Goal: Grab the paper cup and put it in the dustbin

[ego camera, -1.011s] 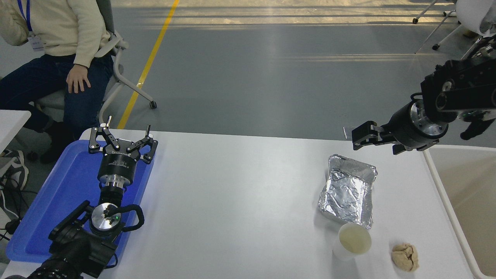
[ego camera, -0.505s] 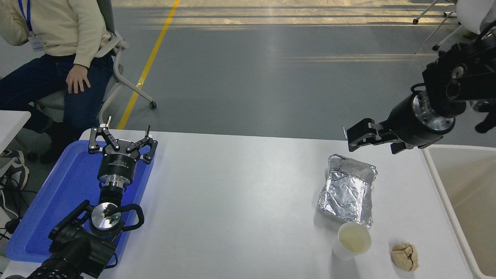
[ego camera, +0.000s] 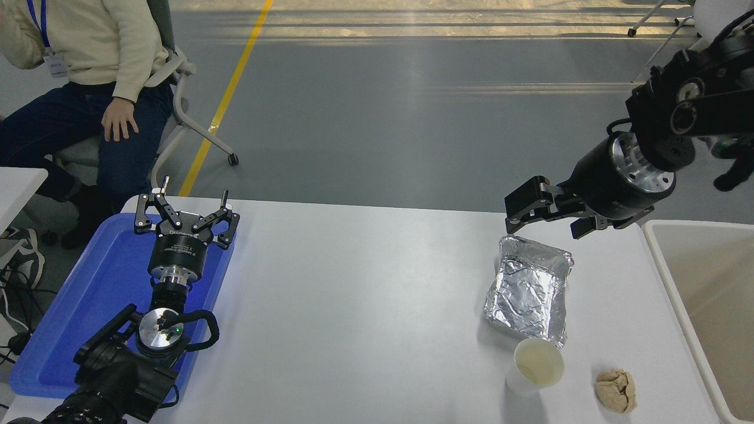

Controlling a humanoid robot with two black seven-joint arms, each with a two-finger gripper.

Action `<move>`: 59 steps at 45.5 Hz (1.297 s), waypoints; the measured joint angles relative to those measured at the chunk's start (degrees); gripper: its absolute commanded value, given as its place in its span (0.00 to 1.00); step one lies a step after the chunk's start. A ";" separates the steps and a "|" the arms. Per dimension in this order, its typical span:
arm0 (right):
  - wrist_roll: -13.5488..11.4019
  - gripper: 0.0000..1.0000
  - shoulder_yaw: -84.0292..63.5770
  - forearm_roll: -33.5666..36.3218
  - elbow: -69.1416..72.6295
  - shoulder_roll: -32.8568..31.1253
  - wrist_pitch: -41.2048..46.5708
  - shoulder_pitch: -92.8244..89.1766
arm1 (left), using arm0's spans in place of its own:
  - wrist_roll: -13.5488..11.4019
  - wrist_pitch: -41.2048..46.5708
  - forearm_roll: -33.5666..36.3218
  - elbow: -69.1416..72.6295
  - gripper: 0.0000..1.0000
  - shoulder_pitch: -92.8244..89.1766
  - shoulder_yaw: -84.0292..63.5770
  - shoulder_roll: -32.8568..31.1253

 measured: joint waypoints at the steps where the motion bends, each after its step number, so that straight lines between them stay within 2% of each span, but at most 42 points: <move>1: 0.00 1.00 0.07 0.05 0.03 -0.03 0.23 0.06 | 0.00 0.00 0.00 0.00 1.00 0.00 0.00 0.00; 15: 0.00 1.00 0.51 0.05 0.31 -0.60 2.47 0.62 | -0.02 0.00 0.00 0.02 1.00 -0.02 0.00 -0.02; 28: -0.17 1.00 -0.42 -5.63 0.71 -4.10 3.83 1.77 | -0.02 0.02 0.00 -0.01 1.00 0.03 0.00 0.03; 43: -0.51 1.00 -1.95 -13.15 1.21 -5.35 4.10 2.32 | 0.00 0.02 0.08 -0.07 1.00 0.05 0.00 0.10; 59: -0.60 1.00 -2.95 -15.70 1.86 -7.10 4.05 2.17 | 0.08 0.02 0.09 -0.07 1.00 0.06 0.00 0.07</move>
